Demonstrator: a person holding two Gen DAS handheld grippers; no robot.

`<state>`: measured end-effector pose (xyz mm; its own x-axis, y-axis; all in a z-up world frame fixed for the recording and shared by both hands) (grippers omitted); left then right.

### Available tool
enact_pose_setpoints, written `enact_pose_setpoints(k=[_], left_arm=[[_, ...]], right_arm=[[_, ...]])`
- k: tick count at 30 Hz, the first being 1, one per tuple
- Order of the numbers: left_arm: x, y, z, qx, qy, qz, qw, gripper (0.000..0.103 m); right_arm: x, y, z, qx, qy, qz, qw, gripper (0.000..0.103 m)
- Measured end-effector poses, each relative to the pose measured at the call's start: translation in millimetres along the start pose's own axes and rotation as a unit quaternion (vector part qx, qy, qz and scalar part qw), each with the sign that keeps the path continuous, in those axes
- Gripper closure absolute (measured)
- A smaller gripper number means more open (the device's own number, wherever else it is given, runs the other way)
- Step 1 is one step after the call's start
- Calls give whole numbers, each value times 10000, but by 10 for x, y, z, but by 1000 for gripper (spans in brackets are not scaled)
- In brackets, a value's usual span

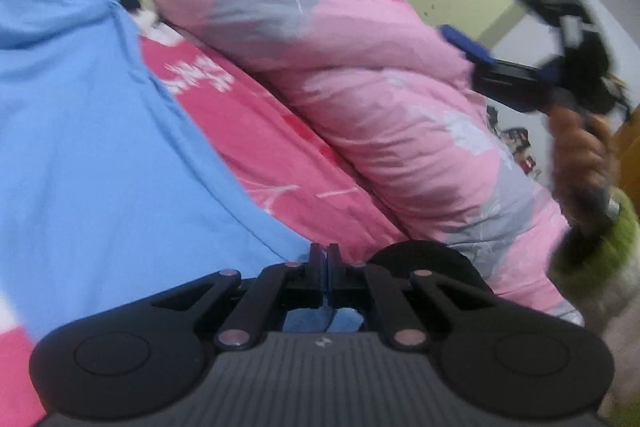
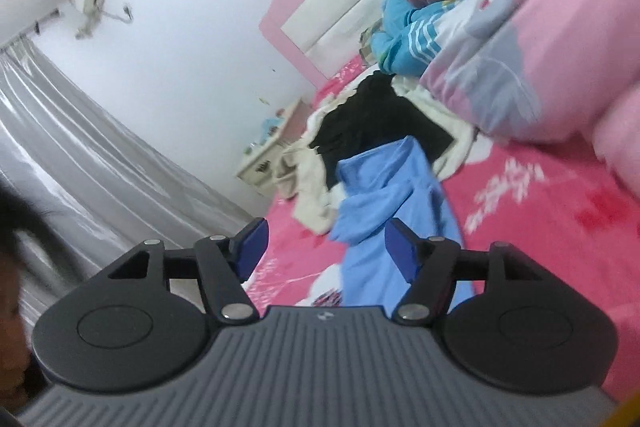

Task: Fold clothes
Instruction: 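Fold the held T-shirt lengthwise with both grippers, then open them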

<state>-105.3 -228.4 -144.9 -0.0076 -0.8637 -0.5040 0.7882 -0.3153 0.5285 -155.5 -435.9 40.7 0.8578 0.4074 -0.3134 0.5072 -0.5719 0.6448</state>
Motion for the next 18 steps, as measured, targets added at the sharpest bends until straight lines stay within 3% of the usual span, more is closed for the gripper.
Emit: enact_pose_setpoints(k=[3, 5, 6, 9, 10, 14, 18], left_arm=[[497, -60, -9, -137, 99, -381, 9991, 100], [730, -158, -13, -174, 162, -712, 9972, 94], [767, -202, 11, -156, 144, -800, 9966, 85], [646, -223, 141, -66, -140, -694, 9975, 63], [584, -206, 184, -28, -216, -655, 9976, 60], [233, -110, 323, 299, -358, -536, 9975, 57], [-185, -135, 250, 619, 19, -492, 9969, 57]], right_arm=[[-176, -172, 48, 190, -129, 104, 9997, 38], [-206, -300, 177, 409, -285, 119, 9987, 38], [-199, -348, 246, 518, -364, 97, 9979, 38], [-160, -496, 429, 800, -592, -53, 9950, 38], [-143, -544, 463, 794, -671, -158, 9945, 38], [-22, -714, 567, 616, -1135, -682, 9893, 38], [208, -957, 671, 511, -1614, -1549, 9733, 38]])
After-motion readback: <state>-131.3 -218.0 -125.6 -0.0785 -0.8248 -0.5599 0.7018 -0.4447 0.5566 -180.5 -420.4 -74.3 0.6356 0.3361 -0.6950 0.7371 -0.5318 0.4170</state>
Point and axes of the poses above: each gripper's, at about its wrist camera, not at the fingertips, and x roughly the way its jaws point, z to its right, y to its top, the point moved 7 cm from there along x, roughly the way its jaws point, and after that the axes turned 5 degrees about -x, right-handed, at the moved point
